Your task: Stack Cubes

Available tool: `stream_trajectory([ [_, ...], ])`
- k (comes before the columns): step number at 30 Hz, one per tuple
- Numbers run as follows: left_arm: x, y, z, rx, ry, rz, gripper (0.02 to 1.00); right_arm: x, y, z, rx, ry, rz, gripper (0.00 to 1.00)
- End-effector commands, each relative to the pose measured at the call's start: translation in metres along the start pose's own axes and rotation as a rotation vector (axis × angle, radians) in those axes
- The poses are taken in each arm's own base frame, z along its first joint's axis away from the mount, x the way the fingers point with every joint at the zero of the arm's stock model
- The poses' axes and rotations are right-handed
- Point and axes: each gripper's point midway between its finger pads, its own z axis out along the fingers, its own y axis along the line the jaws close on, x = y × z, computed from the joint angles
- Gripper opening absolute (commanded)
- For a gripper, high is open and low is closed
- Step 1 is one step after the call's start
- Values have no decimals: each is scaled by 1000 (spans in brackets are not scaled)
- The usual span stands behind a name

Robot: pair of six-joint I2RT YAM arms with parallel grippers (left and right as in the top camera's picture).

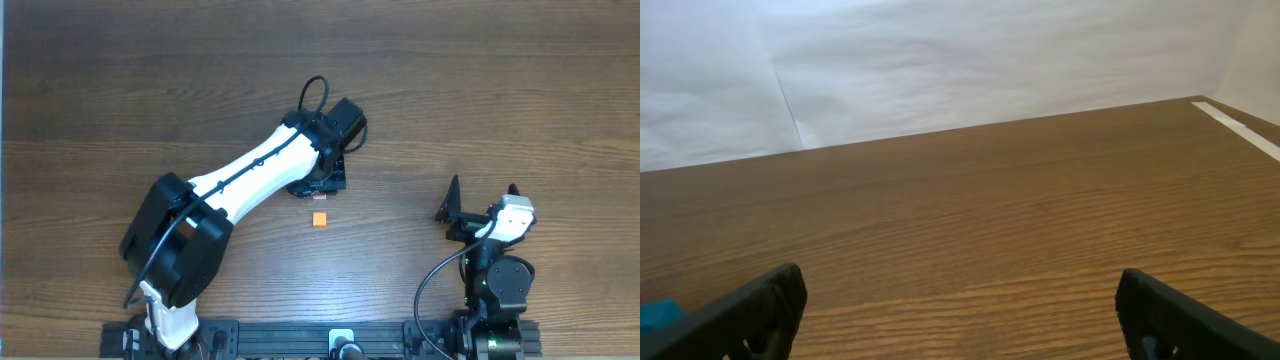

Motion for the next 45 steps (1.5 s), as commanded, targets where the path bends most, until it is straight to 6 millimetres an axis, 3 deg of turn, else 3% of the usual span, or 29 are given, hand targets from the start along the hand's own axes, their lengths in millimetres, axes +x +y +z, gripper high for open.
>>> stream_trajectory([
  [1,5,1,10,-14,27,-14,194,1,-1,0,4,-3,9,993],
  [45,1,3,16,-35,9,-40,211,1,-1,0,4,-3,10,991],
])
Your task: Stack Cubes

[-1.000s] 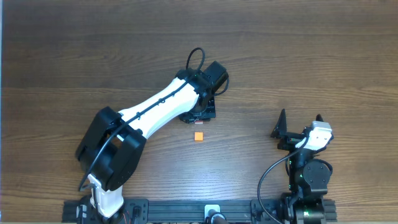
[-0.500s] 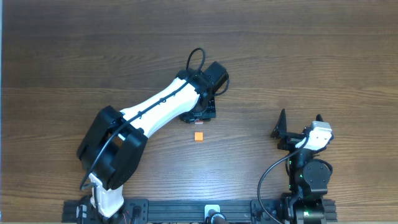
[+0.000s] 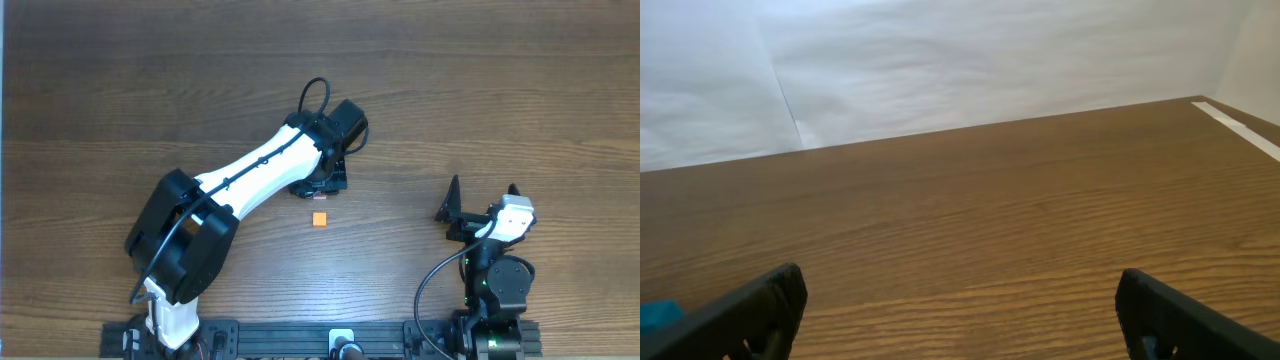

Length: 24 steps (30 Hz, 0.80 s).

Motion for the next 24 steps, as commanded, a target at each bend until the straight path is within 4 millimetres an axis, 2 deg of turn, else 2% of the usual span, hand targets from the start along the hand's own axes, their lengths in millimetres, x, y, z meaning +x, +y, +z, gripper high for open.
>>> stream_trajectory([
  [1,1,5,9,-30,5,-12,211,1,0,0,4,-3,10,993],
  [15,0,6,8,-36,-3,-13,218,1,0,0,4,-3,10,993],
  [24,-1,5,8,-34,-5,-17,266,1,0,0,4,-3,10,993],
])
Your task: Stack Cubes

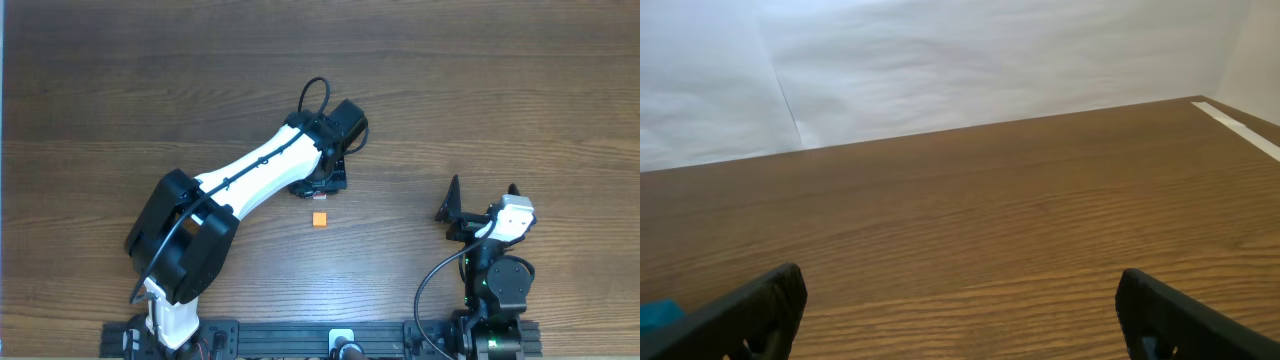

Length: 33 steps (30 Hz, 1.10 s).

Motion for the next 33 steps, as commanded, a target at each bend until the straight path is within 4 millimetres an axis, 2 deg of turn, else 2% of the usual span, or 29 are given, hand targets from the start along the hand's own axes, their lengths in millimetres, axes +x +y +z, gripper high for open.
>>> stream_trajectory([
  [1,1,4,9,-26,2,-13,270,1,-1,0,4,-3,10,991],
  [9,1,4,9,-26,2,-13,288,1,-1,0,4,-3,10,993],
  [23,0,4,9,-25,2,-13,461,1,-1,0,4,-3,10,991],
  [25,0,4,9,-25,2,-13,509,1,-1,0,4,-3,10,993],
  [29,2,3,8,-26,4,-11,678,1,-1,0,4,-3,10,993],
  [33,8,6,7,-42,23,-37,774,1,-1,0,4,-3,10,993],
])
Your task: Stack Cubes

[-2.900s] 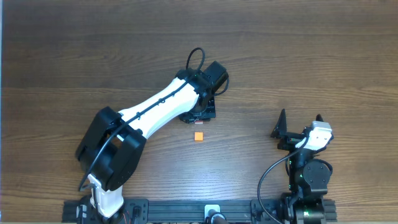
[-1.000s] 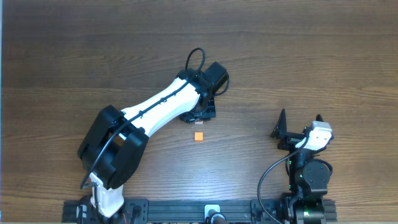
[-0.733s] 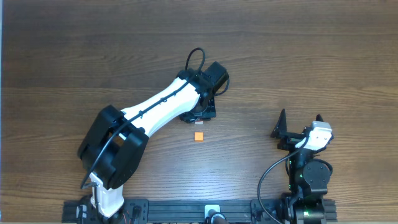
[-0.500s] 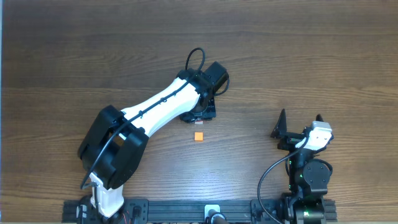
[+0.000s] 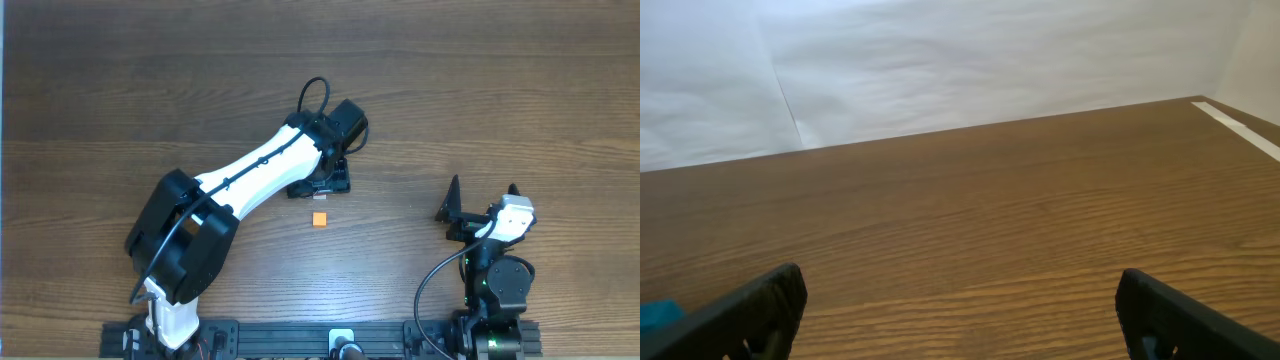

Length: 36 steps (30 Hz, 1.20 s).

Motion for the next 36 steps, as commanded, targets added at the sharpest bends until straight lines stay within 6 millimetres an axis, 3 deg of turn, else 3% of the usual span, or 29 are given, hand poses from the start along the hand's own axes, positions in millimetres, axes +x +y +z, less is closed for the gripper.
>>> stream_trajectory([
  [1,9,6,6,-38,26,-26,781,1,-1,0,4,-3,9,993],
  [8,26,-9,-8,-17,18,-1,785,1,0,0,4,-3,9,991],
  [16,46,-7,-12,-57,47,-20,763,1,0,0,4,-3,9,993],
  [26,68,2,7,-9,78,-43,728,1,-1,0,4,-3,9,991],
  [36,67,0,9,26,53,-7,691,1,-1,0,4,-3,9,993],
])
